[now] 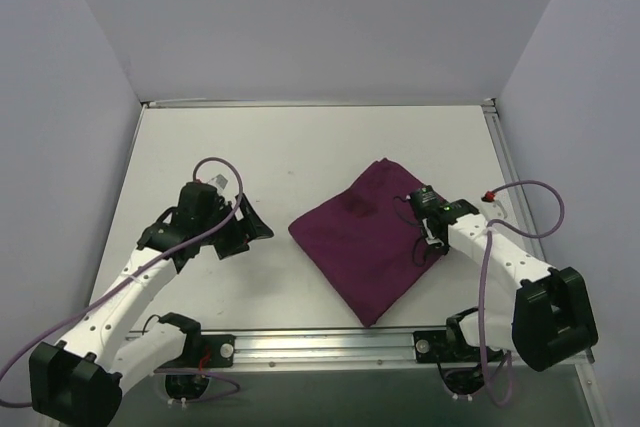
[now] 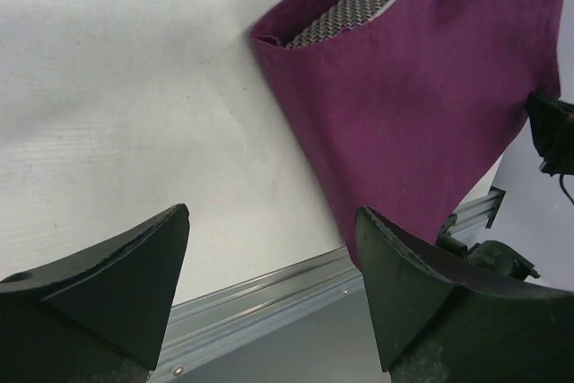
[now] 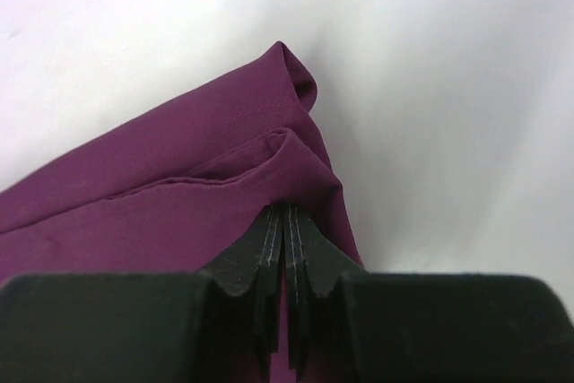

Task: Open and lay out the surgical kit
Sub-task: Move the surgical kit at the center of the board.

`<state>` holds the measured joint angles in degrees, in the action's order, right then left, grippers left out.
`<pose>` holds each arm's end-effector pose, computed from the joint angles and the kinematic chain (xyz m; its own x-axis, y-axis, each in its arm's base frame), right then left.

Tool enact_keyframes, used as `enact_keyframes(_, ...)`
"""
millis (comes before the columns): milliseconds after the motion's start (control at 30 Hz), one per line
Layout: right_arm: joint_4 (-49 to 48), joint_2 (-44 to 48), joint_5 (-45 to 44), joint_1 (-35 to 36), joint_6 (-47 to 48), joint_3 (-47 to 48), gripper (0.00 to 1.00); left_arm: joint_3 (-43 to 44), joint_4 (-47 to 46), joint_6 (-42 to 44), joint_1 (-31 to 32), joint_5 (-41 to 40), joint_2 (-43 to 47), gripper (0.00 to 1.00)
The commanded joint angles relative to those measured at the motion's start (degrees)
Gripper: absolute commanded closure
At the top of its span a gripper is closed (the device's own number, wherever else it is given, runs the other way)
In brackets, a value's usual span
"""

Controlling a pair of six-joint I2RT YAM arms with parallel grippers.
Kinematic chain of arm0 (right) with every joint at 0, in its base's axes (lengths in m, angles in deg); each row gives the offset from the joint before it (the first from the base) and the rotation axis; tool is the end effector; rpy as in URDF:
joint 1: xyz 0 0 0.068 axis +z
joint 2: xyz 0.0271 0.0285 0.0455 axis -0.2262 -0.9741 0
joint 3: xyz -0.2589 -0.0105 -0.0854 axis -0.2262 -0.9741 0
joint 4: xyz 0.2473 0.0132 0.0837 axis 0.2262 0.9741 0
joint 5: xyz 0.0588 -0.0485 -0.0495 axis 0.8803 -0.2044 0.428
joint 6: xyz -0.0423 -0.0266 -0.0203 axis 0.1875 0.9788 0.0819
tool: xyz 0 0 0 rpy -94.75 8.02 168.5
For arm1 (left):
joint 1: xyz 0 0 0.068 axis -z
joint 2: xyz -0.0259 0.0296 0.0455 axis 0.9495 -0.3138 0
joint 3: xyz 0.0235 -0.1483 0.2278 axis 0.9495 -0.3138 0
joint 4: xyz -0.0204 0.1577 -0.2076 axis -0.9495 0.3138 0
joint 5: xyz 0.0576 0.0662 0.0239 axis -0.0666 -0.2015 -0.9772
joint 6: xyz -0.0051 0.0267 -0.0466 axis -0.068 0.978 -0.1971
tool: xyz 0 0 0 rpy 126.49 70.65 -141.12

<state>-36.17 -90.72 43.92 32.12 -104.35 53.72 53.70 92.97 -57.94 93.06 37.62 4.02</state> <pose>0.2155 0.0497 0.1962 -0.0356 0.7864 -0.6167 0.8593 0.3391 0.3828 0.1791 -0.0805 0.2619 -0.8504 -0.4205 -0.3162 -0.1432 0.7633 -0.6300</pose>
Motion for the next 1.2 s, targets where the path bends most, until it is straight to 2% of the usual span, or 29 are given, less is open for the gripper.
enact_keyframes(0,-5.53,-6.01,19.70,8.88,-12.34,-1.46,0.98,-2.71,-4.18,-4.26,1.15,-2.19,0.77,0.17)
enact_keyframes(67,-6.24,-8.81,19.70,11.61,-15.43,0.13,0.97,-6.49,-7.16,-6.29,2.56,-4.30,0.77,0.23)
enact_keyframes(167,-5.28,-11.64,18.91,13.82,-15.88,3.47,0.96,-9.92,-10.60,-8.93,4.05,-4.39,-1.51,0.40)
enact_keyframes(200,-5.28,-11.73,18.56,14.08,-15.61,4.00,0.96,-10.62,-11.30,-9.89,4.67,-4.39,-2.04,0.53)
enact_keyframes(267,-5.37,-11.21,17.77,14.26,-13.77,4.27,0.95,-12.65,-13.16,-10.69,7.74,-5.43,-2.48,0.64)
enact_keyframes(300,-5.54,-10.77,17.33,14.18,-12.63,4.44,0.94,-13.17,-13.07,-11.83,8.88,-6.14,-2.31,0.76)
enact_keyframes(367,-4.06,-9.27,13.84,14.00,-7.56,5.93,0.92,-15.62,-14.03,-13.32,11.69,-7.89,-0.64,0.87)
enact_keyframes(400,-3.01,-8.75,11.99,13.82,-5.61,6.90,0.91,-16.60,-14.56,-14.72,12.05,-8.16,-0.03,0.97)
enact_keyframes(433,-2.39,-7.61,10.14,13.74,-3.42,8.91,0.89,-17.39,-15.00,-15.35,12.40,-8.34,1.29,0.98)
enact_keyframes(467,-3.16,-7.16,7.77,13.56,3.04,9.71,0.88,-18.01,-15.00,-15.70,12.49,-8.60,1.99,0.98)
enact_keyframes(700,-5.89,-4.35,6.69,10.83,21.63,14.11,0.81,-16.26,-14.74,-14.48,12.50,-13.00,1.04,0.98)
enact_keyframes(900,-12.74,-0.31,13.98,6.98,28.85,10.87,0.77,-10.73,-17.72,-11.67,11.27,-15.20,-9.06,0.95)
enact_keyframes(1033,-16.08,1.01,18.99,2.76,36.05,9.98,0.71,-6.51,-20.44,-8.15,7.14,-14.23,-17.40,0.95)
enact_keyframes(1167,-19.07,-1.53,24.00,-0.94,45.36,12.17,0.67,1.20,-22.56,-4.99,-0.75,-10.55,-25.40,0.94)
